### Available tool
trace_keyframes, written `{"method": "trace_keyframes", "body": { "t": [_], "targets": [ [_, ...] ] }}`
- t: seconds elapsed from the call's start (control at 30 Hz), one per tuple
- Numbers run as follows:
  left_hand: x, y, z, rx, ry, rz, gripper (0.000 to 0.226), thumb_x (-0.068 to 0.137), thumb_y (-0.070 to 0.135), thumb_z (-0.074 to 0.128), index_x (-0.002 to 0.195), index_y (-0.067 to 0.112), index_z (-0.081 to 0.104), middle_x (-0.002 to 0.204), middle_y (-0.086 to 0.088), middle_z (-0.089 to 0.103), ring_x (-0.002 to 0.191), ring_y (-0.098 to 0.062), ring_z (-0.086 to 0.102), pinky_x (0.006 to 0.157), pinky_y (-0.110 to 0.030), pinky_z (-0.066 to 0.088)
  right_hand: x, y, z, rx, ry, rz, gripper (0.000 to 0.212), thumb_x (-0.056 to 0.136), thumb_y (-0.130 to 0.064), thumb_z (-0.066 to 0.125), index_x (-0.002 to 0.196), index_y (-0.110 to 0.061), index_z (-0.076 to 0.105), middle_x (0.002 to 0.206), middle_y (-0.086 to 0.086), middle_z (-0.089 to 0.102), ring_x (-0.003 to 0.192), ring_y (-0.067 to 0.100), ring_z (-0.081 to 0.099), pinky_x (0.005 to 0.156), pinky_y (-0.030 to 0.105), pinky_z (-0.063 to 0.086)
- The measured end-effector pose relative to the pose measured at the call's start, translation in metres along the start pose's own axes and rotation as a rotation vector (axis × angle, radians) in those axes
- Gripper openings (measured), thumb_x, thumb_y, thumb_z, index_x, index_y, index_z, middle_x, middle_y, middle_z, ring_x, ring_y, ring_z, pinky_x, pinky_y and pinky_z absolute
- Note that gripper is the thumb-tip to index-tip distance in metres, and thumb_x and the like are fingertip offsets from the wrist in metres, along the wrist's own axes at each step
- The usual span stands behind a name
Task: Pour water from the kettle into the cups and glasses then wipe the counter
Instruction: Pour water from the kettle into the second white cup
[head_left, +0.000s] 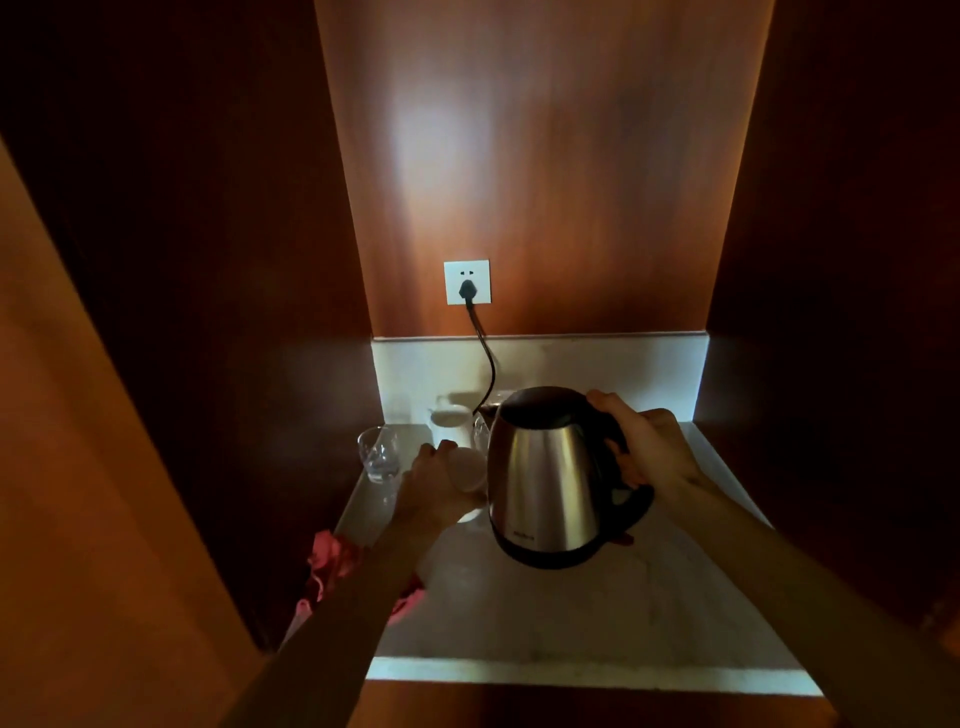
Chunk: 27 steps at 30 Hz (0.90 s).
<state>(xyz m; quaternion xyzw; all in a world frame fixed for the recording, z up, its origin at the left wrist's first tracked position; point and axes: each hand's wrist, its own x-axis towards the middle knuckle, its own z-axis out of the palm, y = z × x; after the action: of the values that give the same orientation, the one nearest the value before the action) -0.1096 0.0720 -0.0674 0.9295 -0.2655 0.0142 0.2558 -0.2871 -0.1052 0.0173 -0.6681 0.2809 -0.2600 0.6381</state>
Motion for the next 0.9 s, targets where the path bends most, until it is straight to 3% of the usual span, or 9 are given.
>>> {"method": "trace_keyframes", "body": {
  "t": [0.17,0.27,0.4,0.53,0.7,0.8,0.9],
  "targets": [
    [-0.036,0.001,0.028,-0.026,-0.032,-0.061,0.085,0.063,0.049,0.085,0.134,0.019,0.048,0.122,-0.005,0.054,0.116,-0.027,0.058,0.095,-0.038,0.048,-0.012,0.013,-0.013,-0.001,-0.023,0.012,0.049,0.09,-0.045,0.074,0.055,-0.015,0.056,0.048,0.001,0.048,0.032,0.008,0.04,0.035,0.019,0.031],
    [-0.048,-0.001,0.038,0.0,-0.034,-0.074,0.086,0.065,0.053,0.082,0.136,0.02,0.047,0.126,-0.004,0.053,0.118,-0.026,0.058,0.095,-0.037,0.049,-0.018,0.021,-0.015,-0.019,-0.012,0.034,0.044,0.086,-0.049,0.076,0.061,-0.014,0.064,0.05,0.001,0.052,0.035,0.009,0.042,0.037,0.022,0.03],
    [-0.054,-0.004,0.042,-0.014,-0.016,-0.095,0.09,0.063,0.06,0.079,0.138,0.021,0.047,0.126,-0.003,0.054,0.117,-0.026,0.06,0.095,-0.039,0.052,-0.024,0.026,-0.016,0.005,-0.016,0.03,0.035,0.093,-0.038,0.073,0.068,-0.015,0.066,0.041,-0.013,0.056,0.031,-0.002,0.049,0.034,0.014,0.035],
    [-0.053,-0.009,0.043,-0.012,-0.069,-0.077,0.094,0.067,0.058,0.08,0.145,0.023,0.039,0.137,-0.004,0.049,0.128,-0.028,0.052,0.102,-0.043,0.046,-0.025,0.022,-0.013,0.009,-0.032,0.027,0.028,0.094,-0.032,0.073,0.077,-0.011,0.068,0.04,-0.013,0.057,0.031,-0.004,0.05,0.034,0.011,0.035],
    [-0.046,-0.021,0.041,-0.227,-0.124,-0.094,0.113,0.055,0.062,0.085,0.147,0.018,0.037,0.136,-0.005,0.052,0.127,-0.025,0.053,0.105,-0.036,0.046,-0.019,0.012,-0.014,-0.14,-0.099,0.04,0.041,0.09,-0.045,0.073,0.062,-0.016,0.065,0.045,-0.004,0.054,0.03,0.001,0.045,0.036,0.019,0.034],
    [-0.046,-0.029,0.039,-0.359,-0.132,-0.129,0.098,0.062,0.045,0.091,0.144,0.019,0.043,0.137,-0.001,0.052,0.126,-0.021,0.053,0.103,-0.027,0.044,-0.017,0.004,-0.014,-0.206,-0.134,0.065,0.047,0.091,-0.045,0.072,0.06,-0.013,0.058,0.038,-0.005,0.047,0.027,0.004,0.04,0.034,0.019,0.03],
    [-0.046,-0.037,0.043,-0.418,-0.104,-0.102,0.091,0.06,0.044,0.093,0.138,0.023,0.05,0.136,-0.002,0.055,0.124,-0.021,0.053,0.105,-0.038,0.047,-0.015,-0.002,-0.013,-0.293,-0.186,0.066,0.048,0.091,-0.047,0.07,0.061,-0.012,0.057,0.036,-0.006,0.045,0.026,0.005,0.037,0.036,0.021,0.03]
  ]
}}
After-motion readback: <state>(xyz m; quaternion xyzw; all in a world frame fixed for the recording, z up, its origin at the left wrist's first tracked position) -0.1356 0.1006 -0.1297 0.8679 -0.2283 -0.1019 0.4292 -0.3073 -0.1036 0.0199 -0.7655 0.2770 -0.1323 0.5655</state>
